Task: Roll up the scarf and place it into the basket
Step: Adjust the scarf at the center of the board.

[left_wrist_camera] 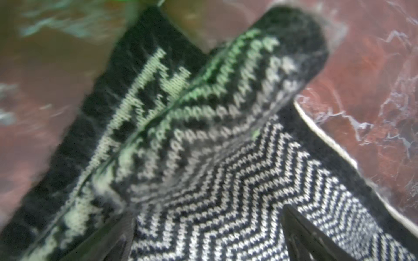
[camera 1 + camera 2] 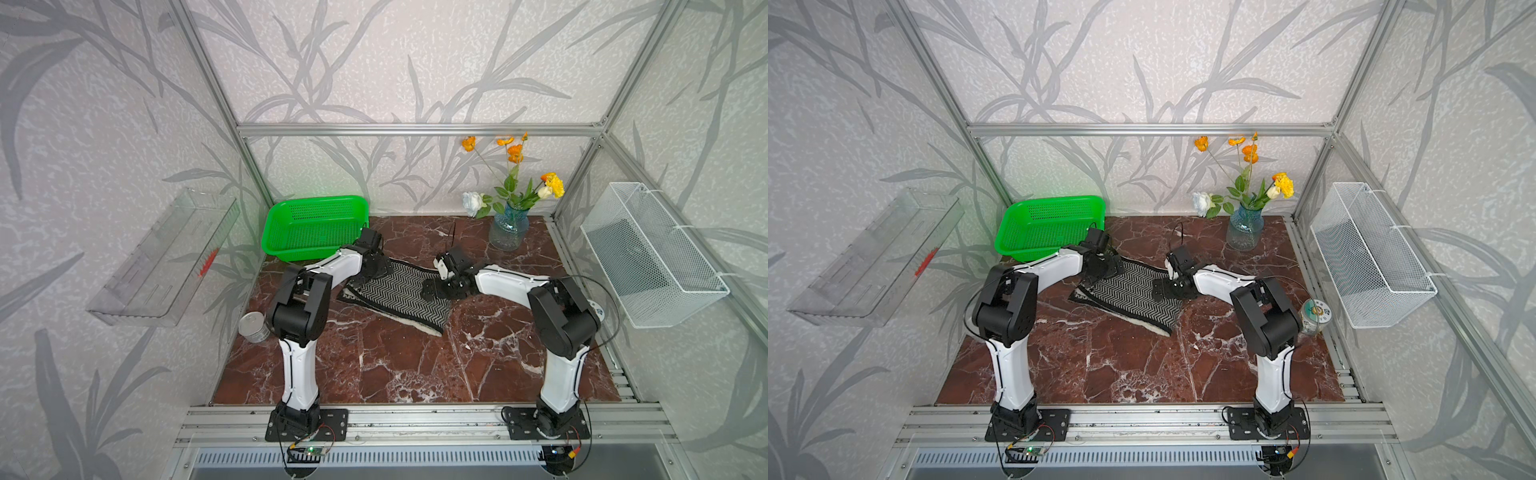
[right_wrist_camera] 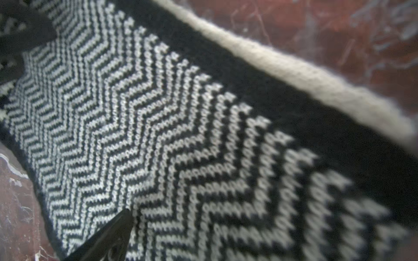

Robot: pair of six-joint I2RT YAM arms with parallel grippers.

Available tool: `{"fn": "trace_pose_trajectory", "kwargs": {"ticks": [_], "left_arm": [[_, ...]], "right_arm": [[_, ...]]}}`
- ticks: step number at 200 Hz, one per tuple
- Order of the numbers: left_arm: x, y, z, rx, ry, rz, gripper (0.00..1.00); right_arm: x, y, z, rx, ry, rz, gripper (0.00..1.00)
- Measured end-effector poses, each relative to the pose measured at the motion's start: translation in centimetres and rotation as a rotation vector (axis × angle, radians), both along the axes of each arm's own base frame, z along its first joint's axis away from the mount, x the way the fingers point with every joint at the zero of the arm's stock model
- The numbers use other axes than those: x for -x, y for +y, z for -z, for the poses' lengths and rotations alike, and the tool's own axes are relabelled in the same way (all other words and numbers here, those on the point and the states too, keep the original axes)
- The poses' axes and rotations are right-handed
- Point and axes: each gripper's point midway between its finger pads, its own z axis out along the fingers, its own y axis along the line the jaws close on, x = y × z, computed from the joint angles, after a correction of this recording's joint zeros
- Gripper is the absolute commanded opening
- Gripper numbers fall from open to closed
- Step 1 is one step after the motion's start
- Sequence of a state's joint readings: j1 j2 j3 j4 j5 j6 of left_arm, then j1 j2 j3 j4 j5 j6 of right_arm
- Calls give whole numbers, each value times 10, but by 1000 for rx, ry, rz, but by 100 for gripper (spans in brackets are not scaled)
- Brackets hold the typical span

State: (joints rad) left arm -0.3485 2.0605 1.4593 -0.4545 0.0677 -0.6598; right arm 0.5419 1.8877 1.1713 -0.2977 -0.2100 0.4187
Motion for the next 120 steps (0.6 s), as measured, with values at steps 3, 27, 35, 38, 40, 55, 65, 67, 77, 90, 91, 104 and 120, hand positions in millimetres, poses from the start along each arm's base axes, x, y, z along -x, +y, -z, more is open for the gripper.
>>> {"fn": "trace_pose_trajectory", "kwargs": {"ticks": [3,27,35,38,40,55,65,67,77,90,91,104,120], "left_arm": [[-2,-4,1,-3,0,8,98],[-22,-33,-1,-10,-11,61,97],[-29,-42,-1,-11,-15,75,97],[-32,-45,-1,-12,-16,82,97],[-34,-47,-2,-12,-18,86,97],[-46,-63,-2,-14,-25,114,97],[-54,-74,-3,-9,-30,135,97],[-55,-76,-3,-9,-31,137,97],[-63,-89,-4,-1,-36,162,97],[-72,-104,-5,13,-47,195,97],[-72,-105,-5,13,-47,197,97],[-77,-119,-6,28,-55,230,97],[-80,-133,-8,44,-68,266,98]], "right_arm": [[4,-3,0,6,-1,3,99],[45,-20,2,40,16,-1,99],[58,-24,2,51,16,-6,99],[61,-25,1,56,14,-8,99],[64,-25,1,56,16,-9,99],[81,-21,3,70,17,-33,99],[87,-16,5,82,10,-50,99],[88,-14,5,83,8,-52,99],[92,-6,5,82,-1,-66,99],[96,5,5,84,-15,-82,99],[97,6,5,83,-15,-83,99],[100,18,6,83,-24,-98,99],[103,34,5,81,-33,-117,99]]}}
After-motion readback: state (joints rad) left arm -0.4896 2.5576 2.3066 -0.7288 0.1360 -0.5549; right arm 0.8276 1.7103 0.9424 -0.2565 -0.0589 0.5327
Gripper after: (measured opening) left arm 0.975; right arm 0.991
